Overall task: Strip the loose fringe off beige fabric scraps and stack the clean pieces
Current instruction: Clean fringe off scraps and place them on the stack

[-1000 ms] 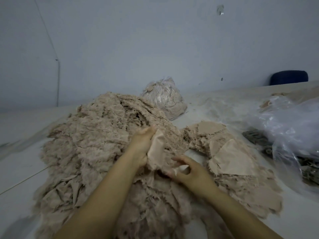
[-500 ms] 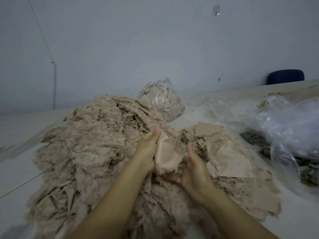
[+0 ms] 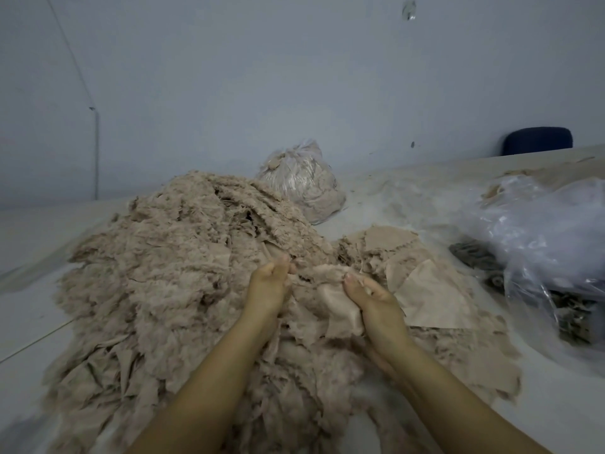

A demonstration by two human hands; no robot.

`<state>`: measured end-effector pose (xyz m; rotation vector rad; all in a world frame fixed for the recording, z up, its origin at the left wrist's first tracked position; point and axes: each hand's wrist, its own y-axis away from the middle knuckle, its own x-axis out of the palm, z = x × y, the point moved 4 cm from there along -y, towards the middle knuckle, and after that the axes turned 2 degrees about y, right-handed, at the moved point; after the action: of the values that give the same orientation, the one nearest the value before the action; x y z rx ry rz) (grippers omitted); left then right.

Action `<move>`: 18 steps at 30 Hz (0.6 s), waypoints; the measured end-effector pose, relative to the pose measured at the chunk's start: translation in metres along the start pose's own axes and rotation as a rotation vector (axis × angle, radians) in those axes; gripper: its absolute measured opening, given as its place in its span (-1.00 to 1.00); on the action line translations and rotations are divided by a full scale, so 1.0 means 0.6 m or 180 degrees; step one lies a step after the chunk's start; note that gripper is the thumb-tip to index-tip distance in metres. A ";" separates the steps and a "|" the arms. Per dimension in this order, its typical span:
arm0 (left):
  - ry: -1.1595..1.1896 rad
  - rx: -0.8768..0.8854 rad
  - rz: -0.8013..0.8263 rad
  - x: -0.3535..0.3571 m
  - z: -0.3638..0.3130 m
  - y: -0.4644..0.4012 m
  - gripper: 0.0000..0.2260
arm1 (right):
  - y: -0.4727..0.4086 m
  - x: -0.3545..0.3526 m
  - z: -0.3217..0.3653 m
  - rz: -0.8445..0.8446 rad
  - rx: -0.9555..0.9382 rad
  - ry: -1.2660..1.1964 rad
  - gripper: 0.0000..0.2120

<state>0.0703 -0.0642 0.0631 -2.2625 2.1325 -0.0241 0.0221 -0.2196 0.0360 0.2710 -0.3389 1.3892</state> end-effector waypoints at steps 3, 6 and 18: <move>-0.0478 0.0149 0.1017 0.035 -0.002 0.026 -0.75 | 0.008 0.009 -0.002 0.0286 0.0238 0.0142 -0.75; -0.0882 0.0800 0.0822 0.040 -0.017 0.033 -0.92 | 0.018 0.010 -0.002 0.0448 0.0489 0.0379 -0.72; -0.0692 0.0164 0.0521 0.032 0.003 0.044 -0.50 | 0.032 0.014 -0.005 0.0628 0.0547 0.0546 -0.77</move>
<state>0.0451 -0.0847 0.0600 -1.9549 2.1653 0.1613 0.0048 -0.2075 0.0364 0.2623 -0.1057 1.6274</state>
